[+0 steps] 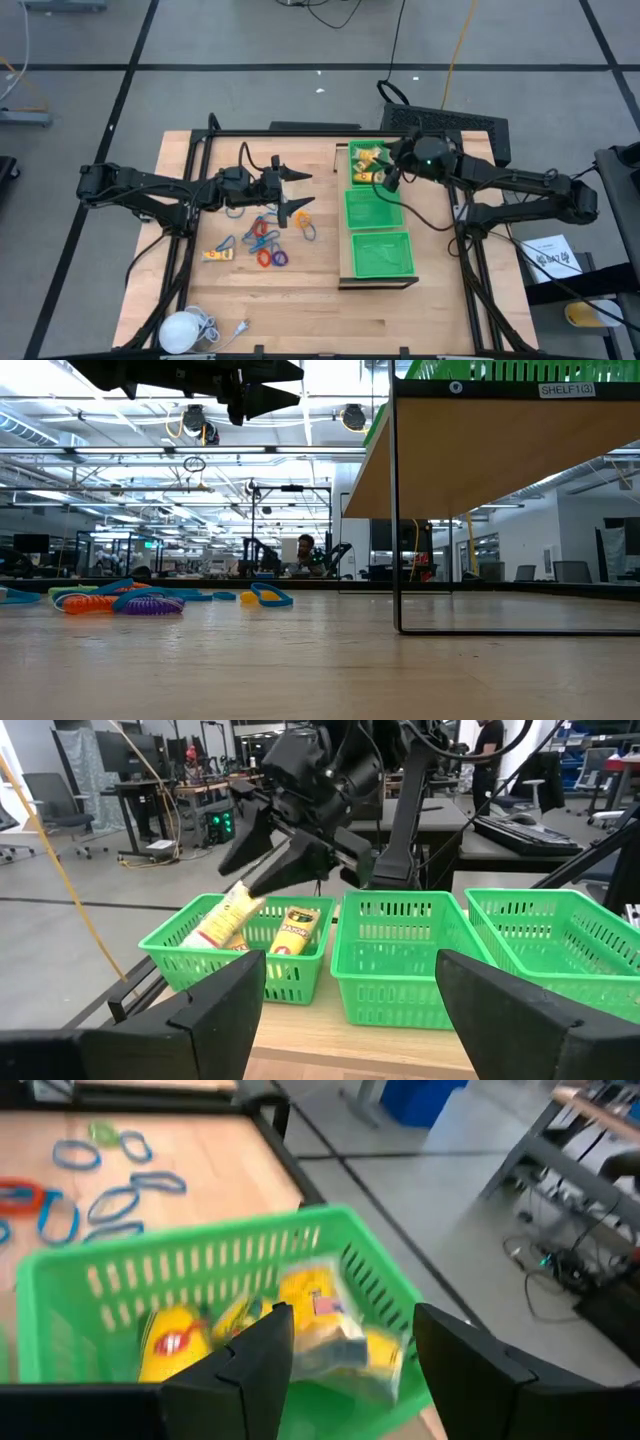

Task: Pick & Place Office Desk Supplies
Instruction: Put the yellow crayon box into the top green bin

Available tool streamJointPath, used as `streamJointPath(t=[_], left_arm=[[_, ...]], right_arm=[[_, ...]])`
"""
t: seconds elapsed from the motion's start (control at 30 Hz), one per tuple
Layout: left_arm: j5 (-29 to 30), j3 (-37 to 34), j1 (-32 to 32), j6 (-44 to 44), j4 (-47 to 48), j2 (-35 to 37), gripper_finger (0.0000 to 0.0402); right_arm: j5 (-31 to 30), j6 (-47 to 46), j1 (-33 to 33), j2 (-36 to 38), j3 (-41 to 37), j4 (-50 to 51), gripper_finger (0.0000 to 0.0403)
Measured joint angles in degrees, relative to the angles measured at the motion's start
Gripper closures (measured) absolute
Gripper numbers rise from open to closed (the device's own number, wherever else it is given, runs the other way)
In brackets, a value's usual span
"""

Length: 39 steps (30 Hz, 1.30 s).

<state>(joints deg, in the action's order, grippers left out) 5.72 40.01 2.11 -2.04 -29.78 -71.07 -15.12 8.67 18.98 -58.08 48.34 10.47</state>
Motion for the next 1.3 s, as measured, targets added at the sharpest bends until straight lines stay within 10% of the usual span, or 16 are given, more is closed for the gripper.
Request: streamJointPath(t=[1.3], left_arm=[[-0.13, 0.00, 0.00, -0.17, 1.38, -0.02, 0.0105]], right_arm=[[-5.92, 1.19, 0.04, 0.55, -0.02, -1.07, 0.0232]])
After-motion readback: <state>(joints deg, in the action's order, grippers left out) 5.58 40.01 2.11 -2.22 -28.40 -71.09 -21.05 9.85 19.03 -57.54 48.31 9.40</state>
